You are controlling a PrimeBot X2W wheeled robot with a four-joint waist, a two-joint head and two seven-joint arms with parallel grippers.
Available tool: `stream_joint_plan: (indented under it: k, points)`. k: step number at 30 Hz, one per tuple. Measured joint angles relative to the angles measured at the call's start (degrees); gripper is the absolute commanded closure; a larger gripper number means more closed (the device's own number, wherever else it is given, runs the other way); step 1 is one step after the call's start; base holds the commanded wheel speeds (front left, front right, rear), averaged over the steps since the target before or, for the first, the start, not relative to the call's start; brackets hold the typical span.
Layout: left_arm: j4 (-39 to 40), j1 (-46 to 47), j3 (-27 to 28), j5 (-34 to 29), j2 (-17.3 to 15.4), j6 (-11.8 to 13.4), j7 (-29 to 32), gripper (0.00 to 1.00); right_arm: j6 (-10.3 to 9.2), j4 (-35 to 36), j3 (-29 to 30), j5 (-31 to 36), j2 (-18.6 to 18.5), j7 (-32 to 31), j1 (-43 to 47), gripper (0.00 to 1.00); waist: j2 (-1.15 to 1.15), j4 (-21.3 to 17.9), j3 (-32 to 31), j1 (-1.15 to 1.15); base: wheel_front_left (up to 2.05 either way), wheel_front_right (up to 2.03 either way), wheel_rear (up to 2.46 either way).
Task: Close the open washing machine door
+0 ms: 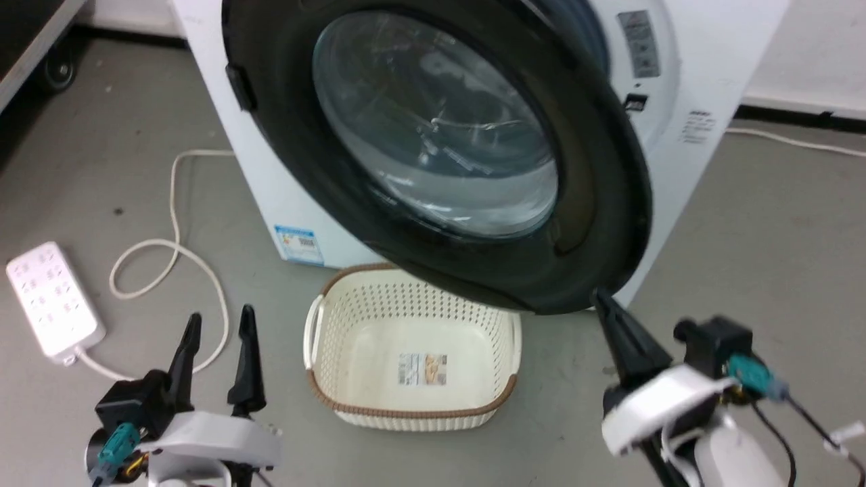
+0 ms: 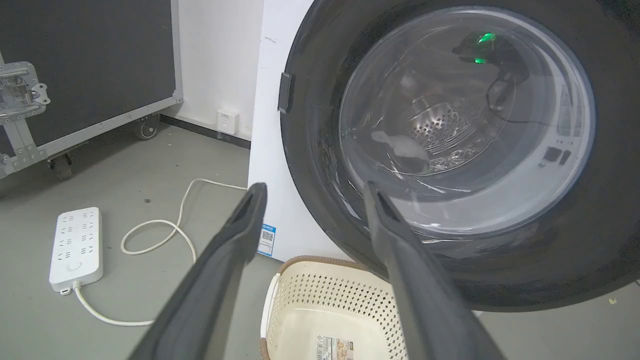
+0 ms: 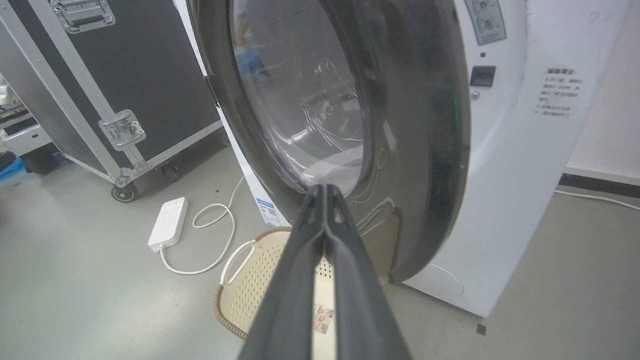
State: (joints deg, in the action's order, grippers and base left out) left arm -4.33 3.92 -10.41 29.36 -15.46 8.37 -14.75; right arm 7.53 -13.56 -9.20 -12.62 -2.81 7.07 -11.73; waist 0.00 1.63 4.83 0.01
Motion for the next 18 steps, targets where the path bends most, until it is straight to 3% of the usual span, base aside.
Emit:
stream_joint_plan:
  k: [10, 18]
  points:
    - [0.23, 2.18, 1.58, -1.99, 2.65, -2.08, 0.0, 0.0, -0.01, -11.18, 7.28, 2.29, -0.03, 1.41, -8.81, 1.0, 0.0, 3.64, 4.5, 0.0, 0.0, 0.0, 0.0]
    - [0.27, 3.45, 2.99, -3.74, 4.33, -3.89, 0.0, 0.0, 0.07, -14.51, 13.11, 5.19, 0.19, 3.24, -14.01, 1.0, 0.0, 5.89, 7.56, 0.0, 0.0, 0.0, 0.0]
